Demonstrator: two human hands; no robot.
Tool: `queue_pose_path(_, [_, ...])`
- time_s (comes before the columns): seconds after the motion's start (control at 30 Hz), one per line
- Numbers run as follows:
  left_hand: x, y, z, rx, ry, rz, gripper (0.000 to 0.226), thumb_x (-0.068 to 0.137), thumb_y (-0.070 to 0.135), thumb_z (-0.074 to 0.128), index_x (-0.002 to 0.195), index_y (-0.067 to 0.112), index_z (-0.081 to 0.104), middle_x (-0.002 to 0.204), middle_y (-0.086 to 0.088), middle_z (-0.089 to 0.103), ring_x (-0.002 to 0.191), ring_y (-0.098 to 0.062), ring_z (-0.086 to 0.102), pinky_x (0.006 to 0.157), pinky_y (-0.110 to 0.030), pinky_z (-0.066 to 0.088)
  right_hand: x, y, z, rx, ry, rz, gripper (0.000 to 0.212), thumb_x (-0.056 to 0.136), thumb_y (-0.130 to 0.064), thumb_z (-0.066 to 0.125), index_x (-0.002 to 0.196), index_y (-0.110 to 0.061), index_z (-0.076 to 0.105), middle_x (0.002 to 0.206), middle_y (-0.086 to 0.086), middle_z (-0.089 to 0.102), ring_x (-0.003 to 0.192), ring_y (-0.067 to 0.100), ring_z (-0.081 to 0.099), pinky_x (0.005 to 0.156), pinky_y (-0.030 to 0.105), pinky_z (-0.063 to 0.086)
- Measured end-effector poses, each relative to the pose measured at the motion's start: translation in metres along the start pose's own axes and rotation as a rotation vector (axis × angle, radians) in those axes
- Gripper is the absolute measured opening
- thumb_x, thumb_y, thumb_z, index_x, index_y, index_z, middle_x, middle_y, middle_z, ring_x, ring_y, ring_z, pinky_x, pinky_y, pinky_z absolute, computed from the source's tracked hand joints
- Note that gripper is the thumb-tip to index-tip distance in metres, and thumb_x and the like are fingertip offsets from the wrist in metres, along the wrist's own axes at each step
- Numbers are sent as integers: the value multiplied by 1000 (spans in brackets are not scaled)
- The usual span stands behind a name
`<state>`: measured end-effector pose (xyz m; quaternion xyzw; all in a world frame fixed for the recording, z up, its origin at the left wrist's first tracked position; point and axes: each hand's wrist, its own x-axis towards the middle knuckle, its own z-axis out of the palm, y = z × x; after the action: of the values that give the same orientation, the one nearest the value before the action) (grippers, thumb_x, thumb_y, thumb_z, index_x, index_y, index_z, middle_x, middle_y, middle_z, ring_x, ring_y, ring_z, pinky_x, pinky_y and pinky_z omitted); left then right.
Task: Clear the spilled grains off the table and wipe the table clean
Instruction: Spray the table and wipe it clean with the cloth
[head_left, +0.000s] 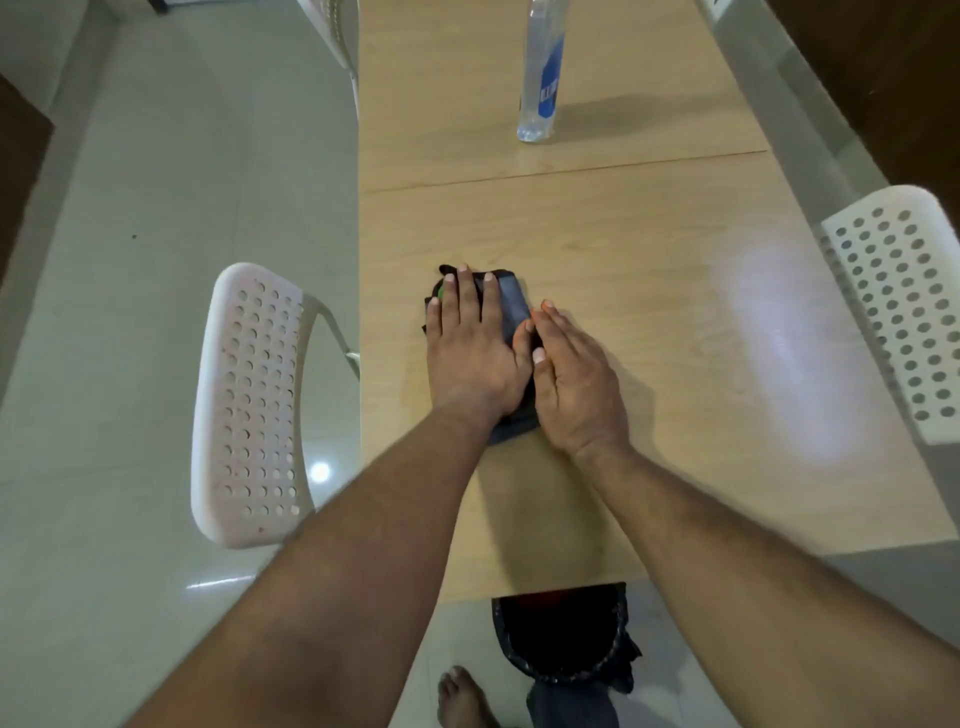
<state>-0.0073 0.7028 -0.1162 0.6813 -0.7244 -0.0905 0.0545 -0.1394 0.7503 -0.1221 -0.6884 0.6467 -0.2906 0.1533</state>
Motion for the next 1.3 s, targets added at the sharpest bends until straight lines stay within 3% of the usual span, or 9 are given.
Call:
queue_pose_path(0.2, [-102, -3, 1, -21, 25, -83, 73, 109, 55, 18, 169, 14, 10, 176, -15, 2, 163, -30, -2, 130, -52, 8, -2, -8, -9, -13, -51, -12, 55, 104, -30, 37, 152, -12, 54, 160, 8, 50, 150, 22, 43, 125, 36, 30])
queue_pose_path(0.4, [-209, 5, 9, 26, -38, -197, 74, 109, 54, 21, 169, 13, 4, 176, -15, -7, 163, -30, -9, 131, -53, 6, -5, -12, -16, -105, -142, -34, 58, 100, -34, 38, 154, -18, 53, 162, 7, 47, 155, 26, 34, 127, 44, 27])
queue_pose_path(0.57, [-169, 13, 11, 47, -26, -325, 82, 101, 53, 19, 167, 6, 9, 174, -22, 0, 162, -36, -3, 130, -55, 4, -13, -16, -9, -209, -176, -139, 58, 98, -40, 40, 153, -26, 55, 163, 4, 47, 156, 37, 31, 127, 48, 23])
queue_pose_path(0.67, [-134, 15, 9, 6, 2, -443, 86, 100, 56, 20, 167, 5, 9, 174, -23, 1, 162, -37, -2, 130, -55, 3, -11, -13, -7, -197, -186, -192, 57, 96, -40, 41, 148, -26, 60, 159, 6, 51, 153, 35, 38, 126, 49, 28])
queue_pose_path(0.8, [-160, 24, 17, -26, 52, -564, 89, 102, 62, 21, 167, 4, 5, 174, -23, -1, 162, -36, -4, 130, -55, 2, -14, -9, -8, -163, -260, -323, 54, 97, -40, 41, 142, -23, 66, 154, 7, 57, 150, 28, 44, 125, 45, 31])
queue_pose_path(1.0, [-231, 28, 22, -55, 45, -746, 88, 103, 62, 21, 167, 5, 1, 175, -20, -4, 162, -34, -5, 131, -53, 3, -19, -18, -14, -239, -317, -346, 60, 96, -49, 41, 143, -22, 64, 157, 7, 54, 152, 29, 40, 127, 45, 28])
queue_pose_path(1.17, [-198, 7, 20, -71, 76, -876, 88, 102, 59, 23, 166, 2, 9, 173, -25, 4, 161, -38, 3, 130, -56, 4, -19, -20, -12, -296, -312, -365, 59, 98, -50, 41, 145, -23, 63, 160, 7, 51, 153, 29, 38, 128, 45, 27])
queue_pose_path(1.3, [-171, -11, 14, -78, 68, -896, 87, 104, 60, 22, 166, 2, 5, 173, -26, 0, 161, -39, 3, 129, -57, 5, -17, -21, -9, -354, -311, -377, 60, 101, -54, 37, 150, -26, 58, 163, 5, 46, 155, 28, 35, 128, 45, 26])
